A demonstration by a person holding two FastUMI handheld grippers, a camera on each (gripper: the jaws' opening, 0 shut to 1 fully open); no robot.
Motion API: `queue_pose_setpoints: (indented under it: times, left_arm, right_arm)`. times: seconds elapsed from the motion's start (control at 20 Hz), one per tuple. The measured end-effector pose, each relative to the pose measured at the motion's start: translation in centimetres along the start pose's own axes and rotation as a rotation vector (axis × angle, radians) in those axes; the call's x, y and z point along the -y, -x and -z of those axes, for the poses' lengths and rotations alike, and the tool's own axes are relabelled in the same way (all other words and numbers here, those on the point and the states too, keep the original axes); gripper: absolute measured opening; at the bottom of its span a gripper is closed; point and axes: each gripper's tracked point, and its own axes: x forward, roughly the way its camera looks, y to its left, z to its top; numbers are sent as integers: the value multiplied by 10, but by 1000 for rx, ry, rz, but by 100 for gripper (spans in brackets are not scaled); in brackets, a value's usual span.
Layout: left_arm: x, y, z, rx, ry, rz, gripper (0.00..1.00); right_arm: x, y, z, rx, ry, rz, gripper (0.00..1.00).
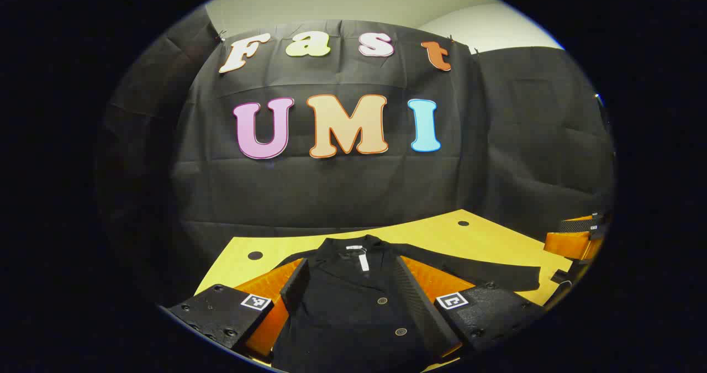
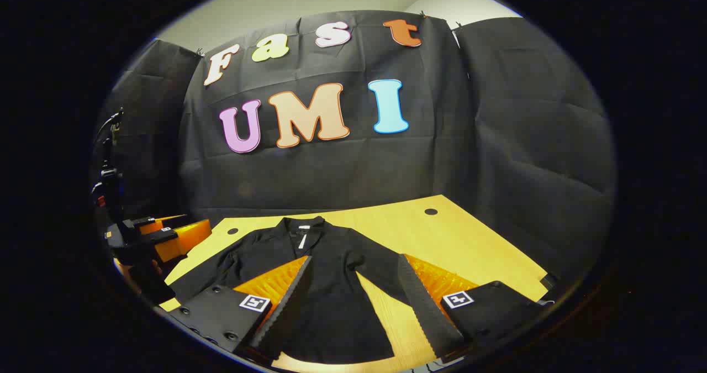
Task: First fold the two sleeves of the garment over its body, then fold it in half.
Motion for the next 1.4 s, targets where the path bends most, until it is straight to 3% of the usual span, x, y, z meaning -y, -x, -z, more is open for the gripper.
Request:
queue_pose_setpoints:
  times: [0.15, 0.25, 0.8, 0.95, 1.0, 1.4]
  left_arm:
    - [-10, 5, -2, 10, 3, -26, 92]
    - [-18, 8, -5, 24, -11, -48, 92]
    - [-35, 29, -2, 16, -17, -112, 92]
    - [-31, 27, 3, -7, -19, -103, 93]
    - [-28, 26, 3, -8, -17, -97, 93]
    - [-21, 19, -5, 14, -3, -82, 92]
  right_arm:
    - [-10, -4, 2, -8, 16, -27, 94]
    - [-19, -7, 2, -10, 26, -57, 100]
    - [-44, -14, 7, -31, 49, -155, 98]
    - [-39, -11, 4, -16, 50, -146, 97]
    - [-36, -9, 4, -12, 47, -141, 93]
    - [-21, 0, 7, -7, 11, -104, 97]
